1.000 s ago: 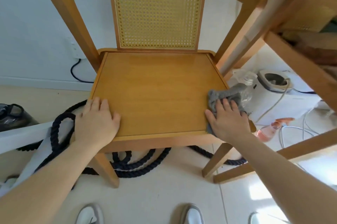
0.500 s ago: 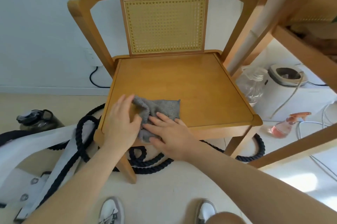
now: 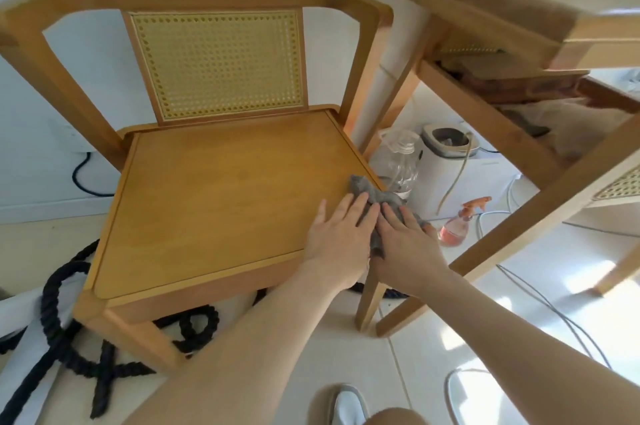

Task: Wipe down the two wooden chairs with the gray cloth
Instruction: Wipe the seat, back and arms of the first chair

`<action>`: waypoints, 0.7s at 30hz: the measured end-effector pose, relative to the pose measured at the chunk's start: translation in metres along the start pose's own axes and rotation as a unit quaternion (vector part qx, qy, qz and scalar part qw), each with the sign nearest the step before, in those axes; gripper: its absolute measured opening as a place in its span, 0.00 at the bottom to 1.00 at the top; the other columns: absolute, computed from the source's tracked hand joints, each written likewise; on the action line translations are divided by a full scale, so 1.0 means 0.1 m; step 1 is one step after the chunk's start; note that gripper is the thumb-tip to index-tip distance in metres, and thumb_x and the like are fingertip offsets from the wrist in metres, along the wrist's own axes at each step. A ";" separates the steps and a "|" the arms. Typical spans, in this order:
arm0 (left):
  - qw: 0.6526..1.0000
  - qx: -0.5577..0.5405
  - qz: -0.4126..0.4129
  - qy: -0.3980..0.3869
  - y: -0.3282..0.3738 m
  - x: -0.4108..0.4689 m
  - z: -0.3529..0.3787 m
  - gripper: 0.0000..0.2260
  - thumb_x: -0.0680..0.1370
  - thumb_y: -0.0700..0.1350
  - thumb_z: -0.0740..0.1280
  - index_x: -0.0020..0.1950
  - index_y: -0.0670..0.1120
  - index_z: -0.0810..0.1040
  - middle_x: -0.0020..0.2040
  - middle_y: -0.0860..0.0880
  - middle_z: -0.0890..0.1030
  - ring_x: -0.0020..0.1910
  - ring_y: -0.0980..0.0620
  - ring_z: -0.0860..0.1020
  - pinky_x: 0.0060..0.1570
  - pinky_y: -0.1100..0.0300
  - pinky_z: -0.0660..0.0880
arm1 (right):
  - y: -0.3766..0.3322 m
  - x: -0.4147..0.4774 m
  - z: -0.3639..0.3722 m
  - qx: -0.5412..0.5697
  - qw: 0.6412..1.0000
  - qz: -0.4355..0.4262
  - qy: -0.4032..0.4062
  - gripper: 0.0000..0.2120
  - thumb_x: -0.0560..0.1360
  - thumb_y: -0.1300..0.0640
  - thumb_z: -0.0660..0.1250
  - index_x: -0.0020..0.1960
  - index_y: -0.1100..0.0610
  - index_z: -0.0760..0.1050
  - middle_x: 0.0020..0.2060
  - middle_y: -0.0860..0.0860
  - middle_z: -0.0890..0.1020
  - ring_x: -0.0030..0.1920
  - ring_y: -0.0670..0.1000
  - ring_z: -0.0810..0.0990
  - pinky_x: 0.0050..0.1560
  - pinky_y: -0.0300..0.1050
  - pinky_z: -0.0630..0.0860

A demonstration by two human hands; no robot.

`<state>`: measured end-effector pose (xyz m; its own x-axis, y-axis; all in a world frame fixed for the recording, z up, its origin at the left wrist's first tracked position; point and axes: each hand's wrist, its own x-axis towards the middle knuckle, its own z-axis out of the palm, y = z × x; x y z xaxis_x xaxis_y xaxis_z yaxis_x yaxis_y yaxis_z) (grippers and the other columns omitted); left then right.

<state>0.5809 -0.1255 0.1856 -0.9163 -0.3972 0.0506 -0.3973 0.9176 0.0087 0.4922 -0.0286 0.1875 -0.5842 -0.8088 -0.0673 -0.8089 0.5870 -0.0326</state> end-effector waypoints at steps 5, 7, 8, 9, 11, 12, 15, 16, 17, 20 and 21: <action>0.999 0.008 -0.040 0.008 -0.42 -0.36 0.00 0.25 0.82 0.54 0.52 0.79 0.53 0.52 0.78 0.54 0.57 0.77 0.54 0.54 0.74 0.43 0.43 | -0.50 -0.07 0.10 -0.012 0.998 -0.066 0.003 0.34 0.75 0.48 0.45 0.78 0.58 0.45 0.78 0.55 0.50 0.78 0.54 0.47 0.74 0.56 0.50; 0.998 0.018 -0.067 -0.007 -0.63 -0.56 -0.09 0.25 0.81 0.54 0.53 0.79 0.53 0.53 0.78 0.55 0.58 0.77 0.54 0.53 0.74 0.43 0.42 | -0.70 -0.08 0.09 -0.031 0.992 -0.124 -0.012 0.33 0.77 0.49 0.47 0.78 0.59 0.42 0.78 0.57 0.47 0.78 0.55 0.45 0.74 0.56 0.49; 0.996 0.024 -0.086 -0.012 -0.74 -0.65 -0.13 0.25 0.81 0.52 0.53 0.79 0.54 0.53 0.78 0.55 0.59 0.77 0.54 0.53 0.75 0.43 0.41 | -0.81 -0.08 0.08 -0.034 0.987 -0.155 -0.022 0.33 0.79 0.49 0.49 0.78 0.59 0.41 0.78 0.57 0.46 0.78 0.56 0.44 0.74 0.56 0.48; 0.993 0.033 -0.109 -0.010 -0.86 -0.76 -0.16 0.24 0.82 0.49 0.53 0.78 0.54 0.53 0.77 0.56 0.60 0.77 0.54 0.54 0.74 0.43 0.41 | -0.93 -0.08 0.06 -0.033 0.981 -0.187 -0.031 0.33 0.80 0.50 0.50 0.78 0.58 0.41 0.78 0.57 0.45 0.78 0.55 0.43 0.74 0.56 0.47; 0.984 0.049 -0.168 0.001 -1.14 -1.01 -0.16 0.24 0.82 0.45 0.54 0.78 0.55 0.54 0.77 0.57 0.61 0.77 0.54 0.54 0.74 0.42 0.41 | -1.23 -0.10 0.06 -0.024 0.966 -0.256 -0.038 0.33 0.80 0.51 0.51 0.79 0.57 0.40 0.78 0.56 0.43 0.78 0.55 0.41 0.74 0.56 0.45; 0.977 0.049 -0.207 0.004 -1.31 -1.16 -0.12 0.24 0.83 0.45 0.53 0.78 0.56 0.54 0.77 0.57 0.61 0.77 0.54 0.54 0.73 0.41 0.42 | -1.42 -0.11 0.06 -0.023 0.956 -0.291 -0.038 0.32 0.80 0.52 0.52 0.79 0.57 0.39 0.78 0.55 0.42 0.78 0.54 0.41 0.74 0.56 0.45; 0.946 0.059 -0.318 0.007 -1.79 -1.67 -0.04 0.24 0.82 0.43 0.55 0.78 0.55 0.56 0.76 0.53 0.63 0.76 0.50 0.57 0.73 0.42 0.53 | -2.06 -0.13 0.10 -0.035 0.921 -0.385 -0.053 0.32 0.81 0.56 0.53 0.78 0.58 0.39 0.78 0.55 0.41 0.78 0.55 0.41 0.74 0.57 0.45; 0.937 0.048 -0.345 0.010 -1.92 -1.81 -0.04 0.25 0.81 0.42 0.56 0.78 0.53 0.57 0.75 0.50 0.65 0.74 0.47 0.61 0.70 0.44 0.61 | -2.26 -0.14 0.10 -0.033 0.909 -0.411 -0.054 0.32 0.81 0.57 0.52 0.79 0.58 0.40 0.78 0.55 0.43 0.78 0.55 0.42 0.74 0.57 0.45; 0.930 0.030 -0.365 0.013 -2.01 -1.93 -0.06 0.25 0.80 0.42 0.57 0.77 0.52 0.58 0.72 0.47 0.69 0.69 0.44 0.68 0.64 0.47 0.70 | -2.42 -0.16 0.09 -0.027 0.899 -0.433 -0.051 0.31 0.81 0.57 0.52 0.79 0.58 0.42 0.79 0.54 0.44 0.78 0.54 0.43 0.74 0.57 0.46; 0.919 0.003 -0.392 0.040 -2.11 -2.08 -0.17 0.25 0.79 0.41 0.58 0.76 0.51 0.61 0.61 0.45 0.78 0.52 0.44 0.79 0.45 0.53 0.74 | -2.61 -0.20 0.02 -0.019 0.886 -0.464 -0.021 0.27 0.82 0.58 0.49 0.79 0.57 0.46 0.79 0.52 0.48 0.78 0.52 0.44 0.75 0.59 0.47; 0.920 -0.004 -0.386 0.064 -2.08 -2.08 -0.20 0.25 0.79 0.40 0.58 0.76 0.52 0.62 0.61 0.46 0.77 0.51 0.44 0.79 0.42 0.53 0.74 | -2.55 -0.21 0.01 -0.021 0.889 -0.457 -0.006 0.27 0.82 0.59 0.49 0.79 0.56 0.46 0.79 0.51 0.49 0.78 0.52 0.43 0.75 0.59 0.46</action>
<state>0.8556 -0.2335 0.1931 -0.3475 -0.9267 0.1429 -0.9268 0.3626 0.0980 0.7108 -0.1612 0.1965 0.3200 -0.9465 -0.0425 -0.9470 -0.3183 -0.0423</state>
